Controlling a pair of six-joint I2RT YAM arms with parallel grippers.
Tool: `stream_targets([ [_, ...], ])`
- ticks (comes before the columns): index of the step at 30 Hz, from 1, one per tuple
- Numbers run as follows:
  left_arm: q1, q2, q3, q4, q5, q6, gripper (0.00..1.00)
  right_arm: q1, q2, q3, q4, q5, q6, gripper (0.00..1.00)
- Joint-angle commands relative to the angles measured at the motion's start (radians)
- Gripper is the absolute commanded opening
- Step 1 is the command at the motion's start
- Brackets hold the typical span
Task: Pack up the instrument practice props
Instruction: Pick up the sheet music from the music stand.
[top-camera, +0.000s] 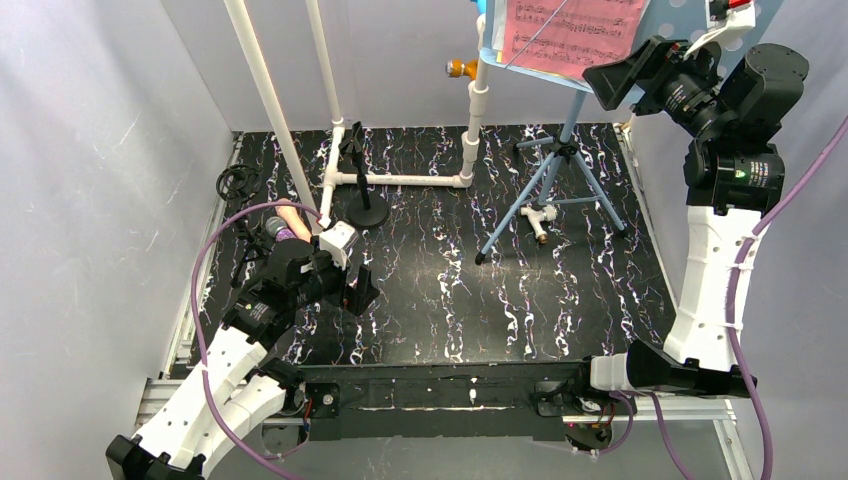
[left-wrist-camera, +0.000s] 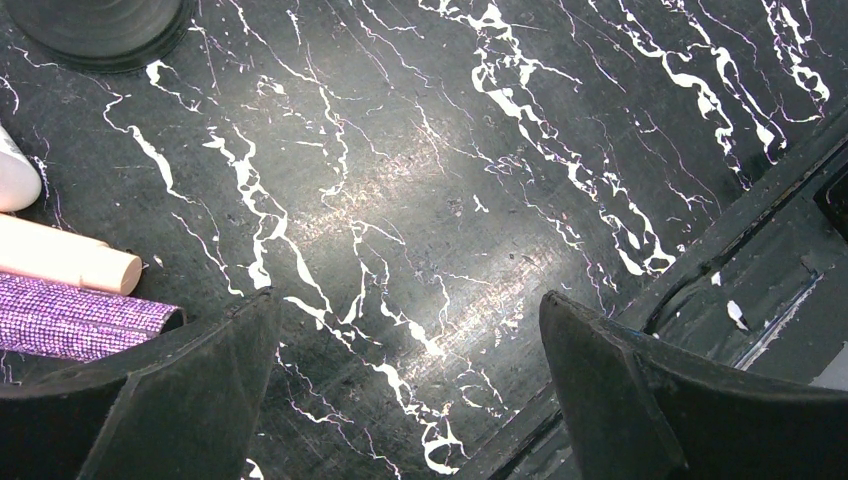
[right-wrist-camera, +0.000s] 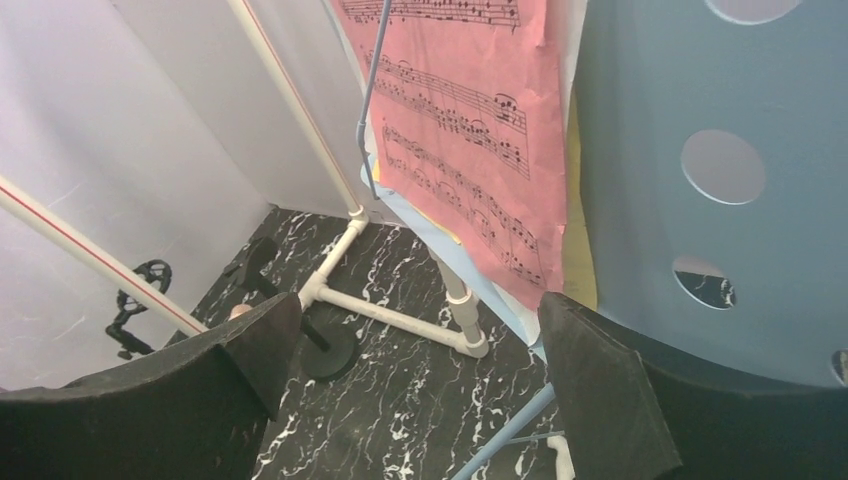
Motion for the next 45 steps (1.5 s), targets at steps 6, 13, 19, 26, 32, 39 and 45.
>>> stream_targets([
  [6, 0.006, 0.003, 0.011, -0.017, -0.001, 0.006, 1.0, 0.002, -0.003, 0.068, -0.005, 0.091, -0.051, 0.98],
  [13, 0.006, 0.015, 0.013, -0.02, -0.003, 0.005, 1.0, 0.017, 0.019, 0.079, 0.019, 0.104, -0.017, 0.98],
  [19, 0.006, 0.026, 0.013, -0.023, -0.006, 0.005, 1.0, 0.066, 0.033, 0.058, 0.03, 0.128, -0.04, 0.98],
  [26, 0.005, 0.027, 0.014, -0.025, -0.01, 0.006, 1.0, 0.083, 0.033, 0.063, 0.02, 0.163, -0.077, 0.98],
  [32, 0.006, 0.025, 0.013, -0.024, -0.01, 0.007, 1.0, 0.084, 0.033, 0.082, 0.008, 0.203, -0.109, 0.98],
  [39, 0.006, 0.026, 0.015, -0.025, -0.009, 0.007, 1.0, 0.082, 0.022, 0.113, -0.003, 0.238, -0.119, 0.98],
  [45, 0.006, 0.026, 0.014, -0.026, -0.01, 0.006, 1.0, 0.082, 0.033, 0.103, 0.002, 0.271, -0.115, 0.98],
])
